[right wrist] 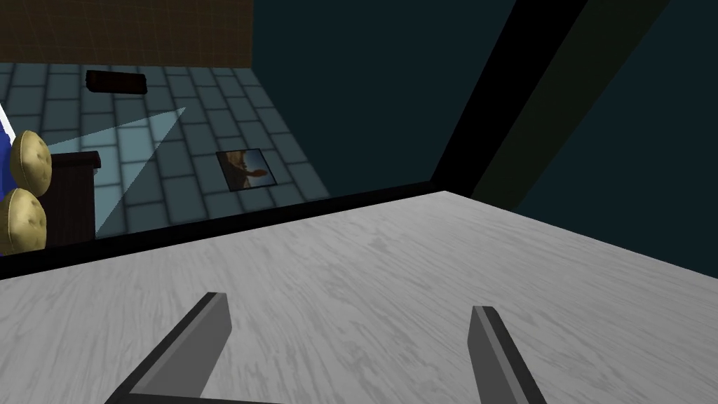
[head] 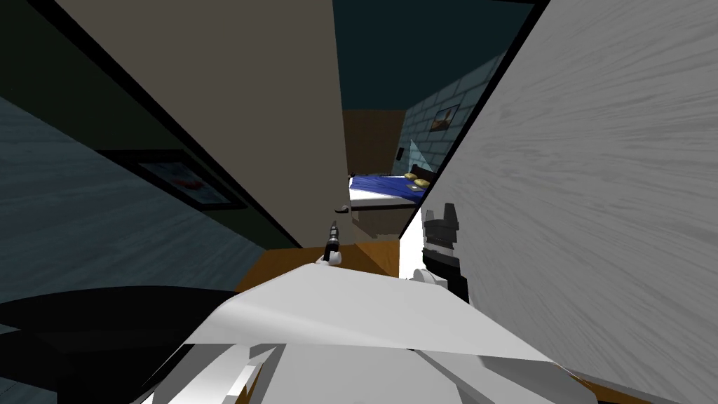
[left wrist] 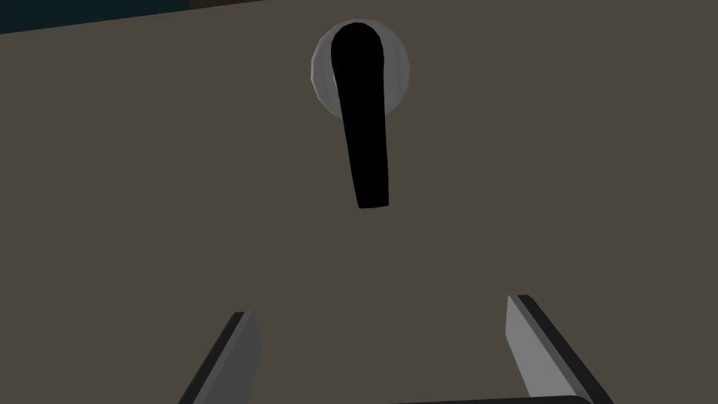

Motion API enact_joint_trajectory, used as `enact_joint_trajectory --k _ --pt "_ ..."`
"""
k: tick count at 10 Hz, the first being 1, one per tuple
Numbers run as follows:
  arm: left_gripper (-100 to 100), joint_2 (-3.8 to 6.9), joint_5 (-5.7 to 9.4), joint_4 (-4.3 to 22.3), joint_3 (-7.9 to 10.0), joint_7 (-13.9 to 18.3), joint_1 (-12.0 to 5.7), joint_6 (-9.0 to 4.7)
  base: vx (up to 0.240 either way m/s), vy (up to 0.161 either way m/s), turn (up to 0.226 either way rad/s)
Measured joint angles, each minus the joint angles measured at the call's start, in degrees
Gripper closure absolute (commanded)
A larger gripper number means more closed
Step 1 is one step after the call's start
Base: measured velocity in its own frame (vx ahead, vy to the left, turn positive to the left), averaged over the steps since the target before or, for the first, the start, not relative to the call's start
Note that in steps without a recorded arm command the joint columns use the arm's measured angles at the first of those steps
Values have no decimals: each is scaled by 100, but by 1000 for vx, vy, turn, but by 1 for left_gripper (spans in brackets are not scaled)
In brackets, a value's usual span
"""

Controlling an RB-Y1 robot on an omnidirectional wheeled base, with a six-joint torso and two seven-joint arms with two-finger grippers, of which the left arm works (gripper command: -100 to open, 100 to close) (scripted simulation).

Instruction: Pull the door open

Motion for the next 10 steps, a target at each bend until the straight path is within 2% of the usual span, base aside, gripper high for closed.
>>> enact_joint_trajectory --k 2,3,4,5,7,8,10 --pt "-100 159 6 -24 24 37 -20 63 -112 -22 83" --pt "-100 258 8 99 32 97 -92 36 -91 -6 79" --pt "-100 355 0 -54 30 138 -8 111 -80 -4 78" --pt "-100 468 -4 113 36 207 -104 92 -53 -6 27" --pt "-100 674 -33 256 22 371 -188 84 55 -7 -78" --pt "-100 722 -64 256 -10 465 -183 93 172 -16 -85" --pt "-100 719 -103 253 -58 564 -176 96 198 -4 -43"
